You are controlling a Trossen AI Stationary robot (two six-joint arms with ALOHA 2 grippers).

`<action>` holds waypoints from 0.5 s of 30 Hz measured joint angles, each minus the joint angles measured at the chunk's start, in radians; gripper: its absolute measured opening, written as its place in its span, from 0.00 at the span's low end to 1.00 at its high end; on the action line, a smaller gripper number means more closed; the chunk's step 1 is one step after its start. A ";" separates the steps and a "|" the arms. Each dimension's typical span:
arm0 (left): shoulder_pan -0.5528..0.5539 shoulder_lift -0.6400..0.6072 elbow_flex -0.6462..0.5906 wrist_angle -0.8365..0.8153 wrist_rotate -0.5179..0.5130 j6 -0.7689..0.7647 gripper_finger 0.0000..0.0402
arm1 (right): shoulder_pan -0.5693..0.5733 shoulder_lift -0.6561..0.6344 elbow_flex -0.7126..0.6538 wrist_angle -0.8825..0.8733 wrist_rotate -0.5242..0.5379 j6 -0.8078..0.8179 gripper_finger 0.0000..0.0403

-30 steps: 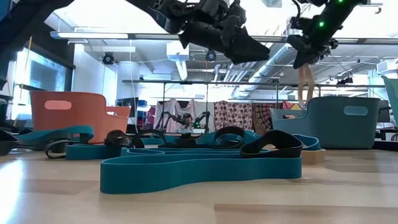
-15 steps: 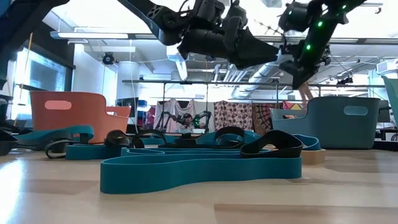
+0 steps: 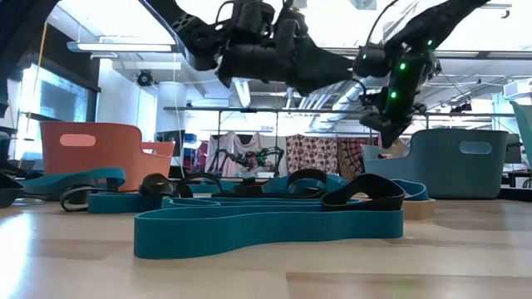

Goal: Sort rubber bands into baskets
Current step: Put the white rubber band into the blue bin

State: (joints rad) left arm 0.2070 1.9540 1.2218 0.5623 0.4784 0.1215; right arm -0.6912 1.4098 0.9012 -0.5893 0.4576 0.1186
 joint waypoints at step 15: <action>-0.034 -0.302 -0.296 -0.002 -0.171 0.055 0.48 | -0.036 0.161 0.000 0.130 -0.191 0.027 0.00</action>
State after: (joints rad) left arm 0.1726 1.6520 0.9255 0.5606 0.3070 0.1770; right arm -0.7272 1.5711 0.9009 -0.4597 0.2665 0.1452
